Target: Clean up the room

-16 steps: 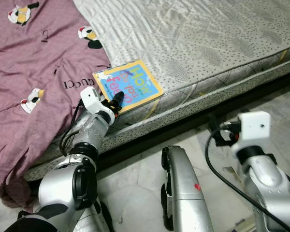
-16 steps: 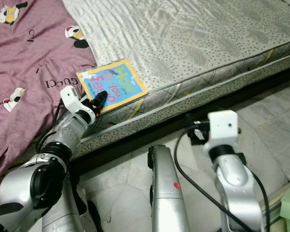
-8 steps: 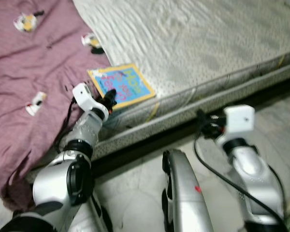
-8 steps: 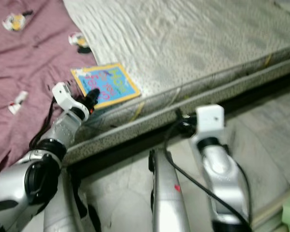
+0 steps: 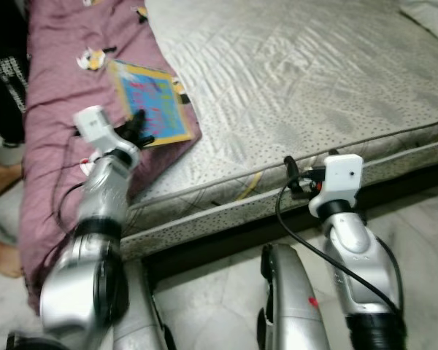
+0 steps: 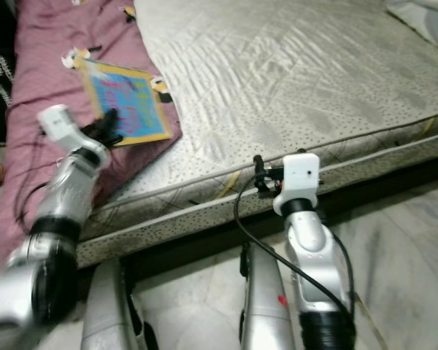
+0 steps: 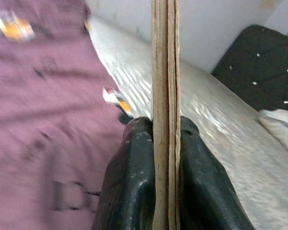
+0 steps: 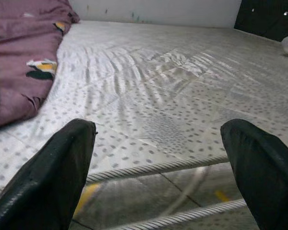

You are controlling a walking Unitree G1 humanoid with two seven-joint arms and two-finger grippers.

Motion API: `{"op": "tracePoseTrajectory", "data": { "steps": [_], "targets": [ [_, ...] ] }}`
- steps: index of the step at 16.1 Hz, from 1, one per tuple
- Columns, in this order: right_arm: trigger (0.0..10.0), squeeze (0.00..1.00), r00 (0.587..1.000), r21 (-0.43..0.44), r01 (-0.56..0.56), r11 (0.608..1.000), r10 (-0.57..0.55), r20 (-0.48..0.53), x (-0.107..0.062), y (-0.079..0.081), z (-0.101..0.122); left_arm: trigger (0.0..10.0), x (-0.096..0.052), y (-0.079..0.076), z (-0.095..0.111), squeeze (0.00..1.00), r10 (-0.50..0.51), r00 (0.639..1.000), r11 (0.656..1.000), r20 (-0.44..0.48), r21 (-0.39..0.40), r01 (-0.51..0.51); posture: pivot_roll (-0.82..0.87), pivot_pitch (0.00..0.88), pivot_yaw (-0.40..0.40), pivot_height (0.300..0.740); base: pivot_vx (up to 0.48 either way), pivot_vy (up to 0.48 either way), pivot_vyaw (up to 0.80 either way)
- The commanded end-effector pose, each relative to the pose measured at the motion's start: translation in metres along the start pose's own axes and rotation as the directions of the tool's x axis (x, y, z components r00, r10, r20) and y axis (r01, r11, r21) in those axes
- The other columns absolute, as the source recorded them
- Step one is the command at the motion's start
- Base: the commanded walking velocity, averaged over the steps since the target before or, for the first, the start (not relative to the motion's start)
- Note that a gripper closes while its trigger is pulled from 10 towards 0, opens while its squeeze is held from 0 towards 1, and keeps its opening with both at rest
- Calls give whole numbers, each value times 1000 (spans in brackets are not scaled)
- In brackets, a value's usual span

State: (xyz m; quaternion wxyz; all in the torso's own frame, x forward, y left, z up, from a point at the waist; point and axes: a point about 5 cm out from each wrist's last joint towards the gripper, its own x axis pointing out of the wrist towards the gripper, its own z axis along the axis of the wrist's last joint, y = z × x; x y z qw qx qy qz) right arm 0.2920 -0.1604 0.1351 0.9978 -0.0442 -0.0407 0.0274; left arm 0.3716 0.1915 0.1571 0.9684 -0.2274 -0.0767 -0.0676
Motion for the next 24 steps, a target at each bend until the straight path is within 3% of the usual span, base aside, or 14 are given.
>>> {"op": "tracePoseTrajectory", "data": {
  "steps": [1,3,5,7,10,12,16,24],
  "targets": [
    [10000,0,1000,14,8,1000,-8,12,2,6,-1,0,-6,-7,24,0,-41,994,995,99,99,31,0,0,54,493,0,0,0],
    [10000,0,1000,29,14,999,-14,15,3,7,-2,0,-15,-9,28,0,-56,991,990,121,135,40,11,0,55,493,0,0,0],
    [10000,0,1000,87,19,996,-20,2,4,11,-6,0,-43,-18,31,0,-73,987,977,141,209,43,41,0,47,493,0,0,0],
    [10000,0,1000,164,6,986,-9,22,4,12,-6,0,-67,-26,6,0,-61,995,969,79,245,40,60,0,35,508,0,0,0],
    [10000,0,999,162,-7,987,-1,48,10,12,-1,0,-85,-34,-8,0,-44,999,970,29,239,36,55,0,34,537,0,0,0],
    [10000,0,998,165,-1,986,-8,55,13,9,0,0,-89,-38,-12,0,-40,999,971,10,237,36,53,0,34,546,0,0,0],
    [10000,0,996,167,4,986,-19,88,22,7,8,0,-78,-47,-11,0,-62,998,969,5,238,59,34,0,45,580,0,0,0],
    [10000,0,994,150,25,988,-40,101,24,1,11,0,-78,-47,-12,0,-60,998,958,-19,280,63,33,0,53,687,0,0,0]
  ]
}}
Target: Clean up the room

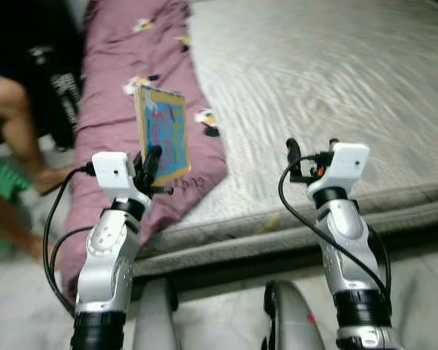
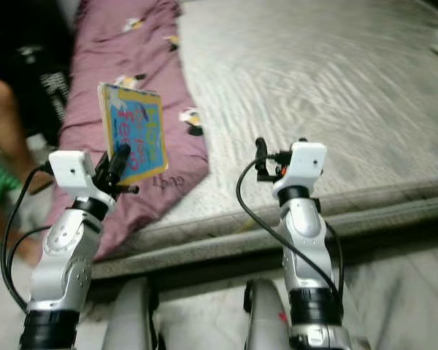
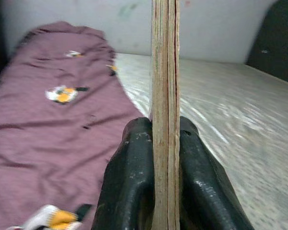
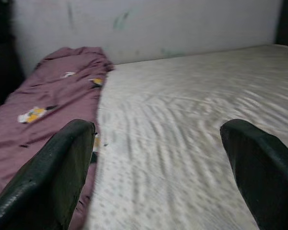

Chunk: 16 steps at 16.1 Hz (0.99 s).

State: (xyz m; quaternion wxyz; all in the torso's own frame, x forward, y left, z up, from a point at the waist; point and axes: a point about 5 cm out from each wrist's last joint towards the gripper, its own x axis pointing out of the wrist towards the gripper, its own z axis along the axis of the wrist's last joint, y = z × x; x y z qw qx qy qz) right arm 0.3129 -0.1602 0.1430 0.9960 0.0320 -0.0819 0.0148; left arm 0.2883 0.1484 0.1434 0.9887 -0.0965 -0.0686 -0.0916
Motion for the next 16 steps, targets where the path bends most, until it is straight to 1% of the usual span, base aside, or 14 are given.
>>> {"op": "tracePoseTrajectory", "data": {
  "steps": [1,2,3,4,5,6,7,8,9,12,13,14,16],
  "targets": [
    [10000,0,1000,-3,-2,1000,2,20,3,2,4,0,2,3,7,0,15,1000,999,26,46,-16,32,0,51,702,0,0,0],
    [10000,0,1000,-3,-2,1000,2,20,3,2,4,2275,2,3,7,0,17,1000,999,24,50,-18,32,0,51,706,0,0,0],
    [10000,0,1000,-6,-5,1000,5,20,4,2,4,3255,3,2,6,0,16,1000,998,19,55,-17,29,0,48,716,0,0,0],
    [10000,0,1000,-9,-9,1000,9,22,5,2,5,4902,5,2,6,0,18,1000,998,14,62,-19,27,0,47,726,0,0,0],
    [10000,0,1000,-12,-11,1000,11,23,5,2,5,10000,6,1,4,0,27,1000,996,3,79,-28,24,0,47,735,0,0,0],
    [10000,0,1000,-15,-12,1000,12,26,5,2,6,10000,8,2,4,0,41,999,994,3,103,-41,24,0,46,740,0,0,0],
    [10000,0,1000,-20,-12,1000,12,28,5,2,6,10000,10,6,3,0,101,995,985,-4,142,-99,21,0,45,740,0,0,0],
    [10000,0,1000,-24,-13,1000,13,27,4,2,6,10000,13,10,2,0,142,990,978,-18,157,-138,21,0,45,740,0,0,0],
    [10000,0,1000,-26,-16,1000,16,25,3,2,5,10000,14,10,2,0,159,987,974,-21,165,-153,21,0,44,740,0,0,0],
    [10000,0,1000,-30,-18,999,19,12,-1,2,1,10000,13,10,-2,0,156,987,974,-47,174,-146,19,0,46,740,0,0,0],
    [10000,0,1000,-30,-17,999,17,10,-2,3,0,10000,11,11,-6,0,180,981,973,-71,157,-167,18,0,46,740,0,0,0],
    [10000,0,1000,-31,-16,999,16,9,-3,3,1,10000,10,12,-9,0,202,975,975,-95,117,-191,18,0,46,740,0,0,0],
    [10000,0,1000,-54,1,999,-1,-8,-5,1,-2,10000,8,12,-9,0,184,980,973,-74,155,-171,16,0,48,740,0,0,0]
  ]
}}
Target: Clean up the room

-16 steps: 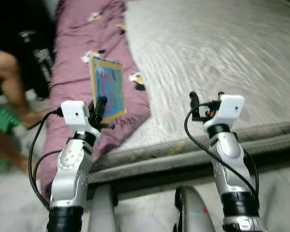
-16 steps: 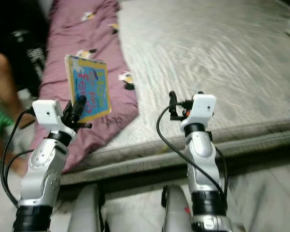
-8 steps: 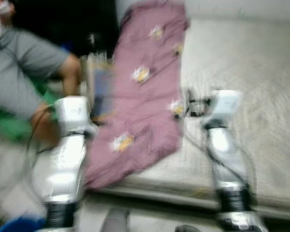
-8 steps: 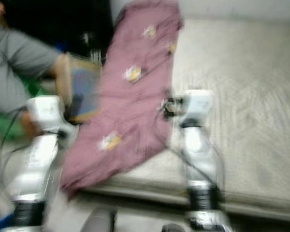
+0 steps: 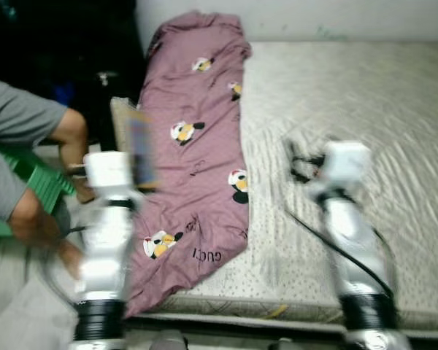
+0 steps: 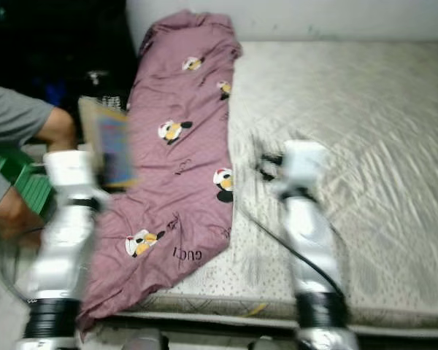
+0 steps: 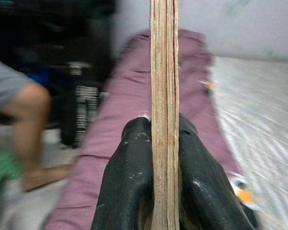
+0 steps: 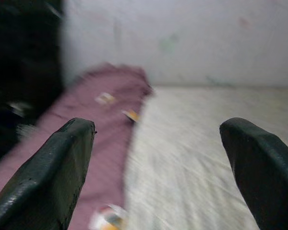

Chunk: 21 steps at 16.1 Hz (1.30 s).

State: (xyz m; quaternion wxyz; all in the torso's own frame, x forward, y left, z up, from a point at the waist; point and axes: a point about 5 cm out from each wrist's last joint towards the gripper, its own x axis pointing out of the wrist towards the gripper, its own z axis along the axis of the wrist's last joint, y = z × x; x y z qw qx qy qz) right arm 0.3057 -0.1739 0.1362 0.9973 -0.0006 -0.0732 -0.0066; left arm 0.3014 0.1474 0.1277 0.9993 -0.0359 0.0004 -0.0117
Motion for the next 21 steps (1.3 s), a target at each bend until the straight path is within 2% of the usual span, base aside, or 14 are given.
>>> {"op": "tracePoseTrajectory", "data": {
  "steps": [1,4,7,10,16,21],
  "targets": [
    [10000,0,1000,2,-19,1000,19,-2,2,13,0,10000,-4,12,6,0,28,999,999,38,14,-28,15,0,51,740,0,0,0],
    [10000,0,999,-14,31,999,-31,-40,-7,6,-10,10000,-17,28,-9,0,65,998,996,2,57,-65,10,0,60,740,0,0,0],
    [10000,0,999,-11,25,1000,-25,-34,-8,7,-8,10000,-20,33,-12,0,62,998,995,-5,83,-62,2,0,58,740,0,0,-206],
    [10000,0,999,-14,32,999,-32,-28,-4,5,-6,10000,-15,28,-11,0,43,999,996,1,84,-43,-3,0,56,740,0,0,-752],
    [10000,0,999,-19,39,999,-40,-33,-5,3,-6,10000,-15,24,-13,0,26,1000,997,0,67,-26,-7,0,57,740,0,0,-633],
    [10000,0,999,-20,26,999,-27,-36,-5,4,-6,10000,-14,24,-12,0,16,1000,998,6,56,-17,-5,0,55,740,0,-242,0]
  ]
}}
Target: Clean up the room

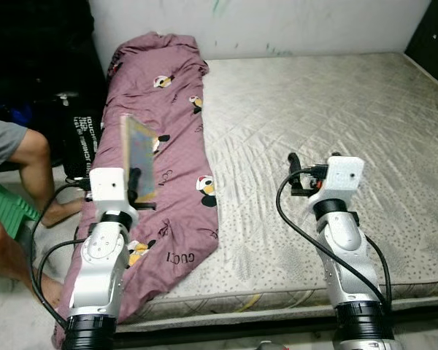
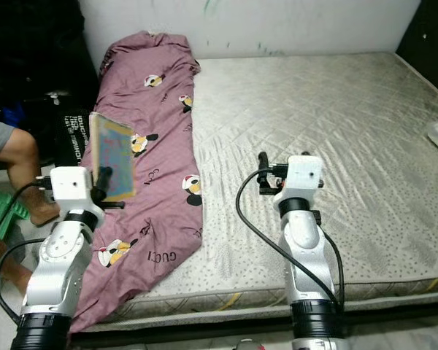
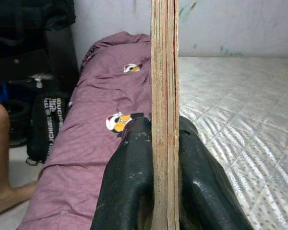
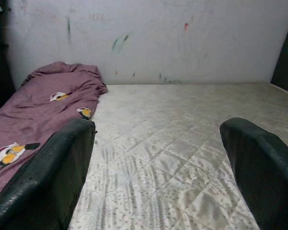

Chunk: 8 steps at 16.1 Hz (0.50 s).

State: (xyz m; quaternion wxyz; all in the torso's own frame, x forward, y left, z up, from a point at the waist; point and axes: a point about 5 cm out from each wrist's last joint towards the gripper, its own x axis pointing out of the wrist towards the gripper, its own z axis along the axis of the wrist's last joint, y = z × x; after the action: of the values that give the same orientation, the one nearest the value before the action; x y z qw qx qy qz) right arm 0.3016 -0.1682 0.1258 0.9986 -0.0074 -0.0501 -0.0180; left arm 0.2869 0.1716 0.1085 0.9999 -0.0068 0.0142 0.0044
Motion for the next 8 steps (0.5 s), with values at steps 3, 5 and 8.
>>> {"op": "tracePoseTrajectory", "data": {
  "steps": [3,5,8],
  "targets": [
    [10000,0,1000,-6,8,1000,-8,9,1,-3,4,10000,1,-2,5,0,-18,999,1000,32,-2,18,-7,0,57,740,0,-309,0],
    [10000,0,1000,-6,7,1000,-7,10,1,-3,4,10000,2,-2,5,0,-21,999,1000,33,-3,21,-8,0,57,740,0,-311,0],
    [10000,0,1000,-7,10,1000,-10,9,1,-3,4,10000,3,-3,6,0,-27,999,1000,36,-4,27,-9,0,56,740,0,-347,0]
  ]
}}
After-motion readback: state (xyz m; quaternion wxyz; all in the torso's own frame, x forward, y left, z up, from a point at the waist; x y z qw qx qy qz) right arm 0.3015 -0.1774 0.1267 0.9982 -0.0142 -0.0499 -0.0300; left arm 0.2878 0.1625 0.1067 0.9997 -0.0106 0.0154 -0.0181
